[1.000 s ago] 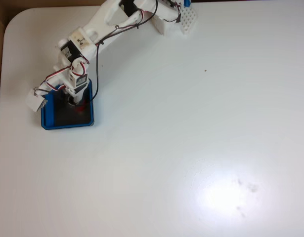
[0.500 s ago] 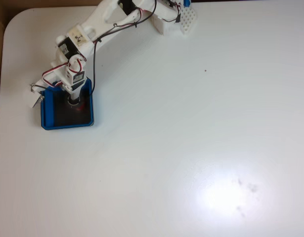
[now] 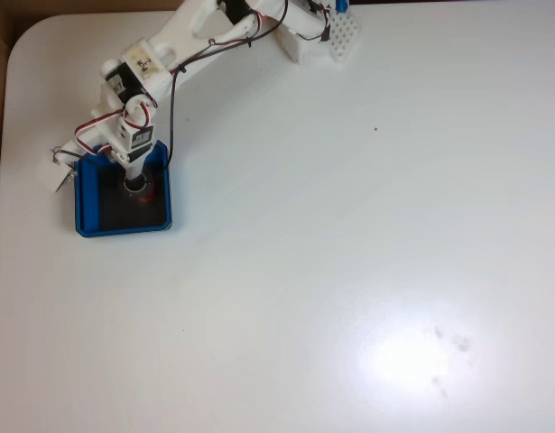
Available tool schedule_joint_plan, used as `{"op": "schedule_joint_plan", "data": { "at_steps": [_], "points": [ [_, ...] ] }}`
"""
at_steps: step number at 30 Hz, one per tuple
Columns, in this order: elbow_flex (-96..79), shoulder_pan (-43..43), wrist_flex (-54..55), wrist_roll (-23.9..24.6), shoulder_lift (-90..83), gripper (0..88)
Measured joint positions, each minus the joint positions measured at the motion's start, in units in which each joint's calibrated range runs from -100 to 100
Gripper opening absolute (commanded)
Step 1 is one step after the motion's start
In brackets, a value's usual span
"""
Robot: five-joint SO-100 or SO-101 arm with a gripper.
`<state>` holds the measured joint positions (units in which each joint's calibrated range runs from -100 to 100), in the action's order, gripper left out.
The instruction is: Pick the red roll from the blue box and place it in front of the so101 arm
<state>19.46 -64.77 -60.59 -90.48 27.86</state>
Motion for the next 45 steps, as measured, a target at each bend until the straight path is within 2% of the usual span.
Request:
{"op": "schedule_joint_plan", "data": {
  "at_steps": [31, 34, 39, 45],
  "points": [
    [0.00, 3.07, 0.08, -0.08, 6.69, 14.9],
    [0.00, 3.07, 0.08, -0.08, 6.69, 11.7],
    [0.00, 3.07, 0.08, -0.17, 6.69, 0.3],
    [0.00, 3.17, 0.08, -0.17, 6.69, 0.3]
  ]
}}
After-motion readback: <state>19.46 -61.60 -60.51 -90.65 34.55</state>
